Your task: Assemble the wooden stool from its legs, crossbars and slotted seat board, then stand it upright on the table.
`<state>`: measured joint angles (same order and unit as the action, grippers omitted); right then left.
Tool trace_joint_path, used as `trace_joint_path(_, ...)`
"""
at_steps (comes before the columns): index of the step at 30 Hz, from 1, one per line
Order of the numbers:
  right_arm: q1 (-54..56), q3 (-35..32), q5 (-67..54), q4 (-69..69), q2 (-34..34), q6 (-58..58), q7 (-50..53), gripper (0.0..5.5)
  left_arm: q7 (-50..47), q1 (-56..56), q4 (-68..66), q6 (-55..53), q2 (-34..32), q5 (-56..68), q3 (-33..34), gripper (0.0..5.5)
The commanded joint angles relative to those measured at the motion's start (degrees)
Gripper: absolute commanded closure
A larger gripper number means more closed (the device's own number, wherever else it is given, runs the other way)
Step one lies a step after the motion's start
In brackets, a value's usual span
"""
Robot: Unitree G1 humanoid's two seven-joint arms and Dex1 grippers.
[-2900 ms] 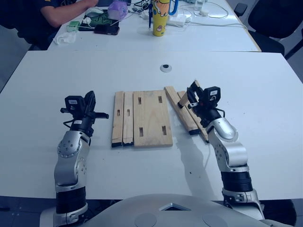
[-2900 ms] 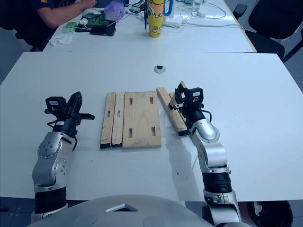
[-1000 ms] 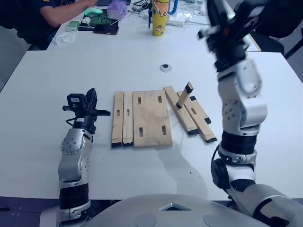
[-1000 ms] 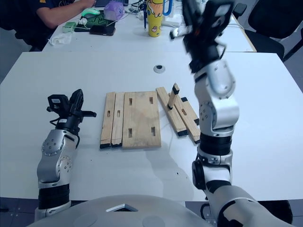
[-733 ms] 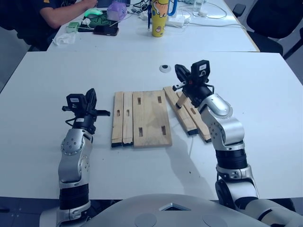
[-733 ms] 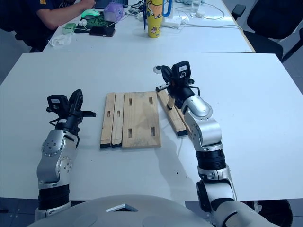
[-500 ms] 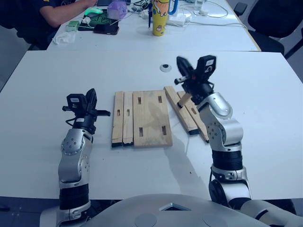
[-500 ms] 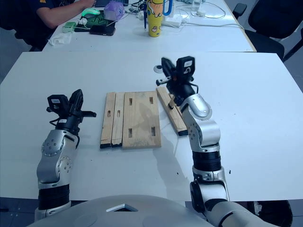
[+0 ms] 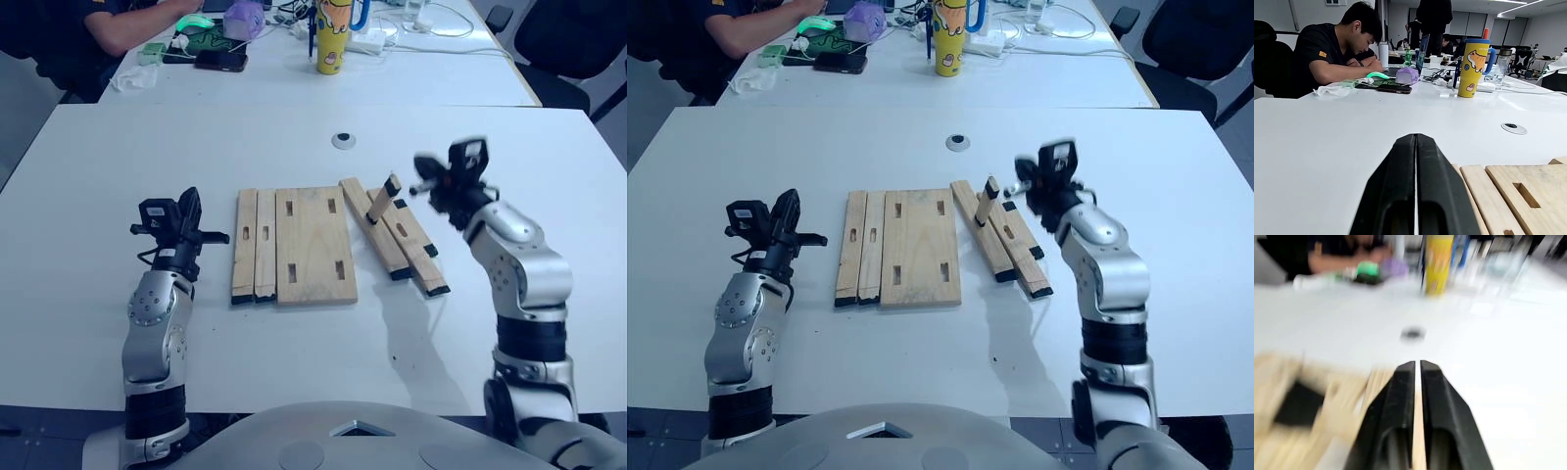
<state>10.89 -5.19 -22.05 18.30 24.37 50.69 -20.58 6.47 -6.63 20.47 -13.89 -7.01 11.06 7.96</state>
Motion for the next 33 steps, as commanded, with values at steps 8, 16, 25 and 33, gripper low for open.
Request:
trace_joint_path(8, -6.2, 4.1, -6.0, 9.0, 5.0, 18.0, -2.6, 3.54, -1.4, -0.9, 0.0, 1.5, 1.4, -0.8, -0.4, 5.5)
trace_joint_path(16, -7.3, 8.2, -1.2, 6.3, 6.9, 14.6, -1.5, 2.74, -1.8, -0.9, -0.2, 2.0, 1.9, -1.1, -0.6, 5.5)
trace_joint_path(25, -7.2, 12.5, 2.9, 3.4, 5.7, 10.8, -1.3, 2.74, -1.8, -0.4, -0.7, 2.4, 2.0, -1.3, -0.7, 5.5)
trace_joint_path(33, -5.8, 12.9, 6.4, 0.5, 3.3, 7.2, 1.4, 3.41, -1.9, -0.4, -0.9, 2.8, 2.1, -1.2, -0.6, 5.5)
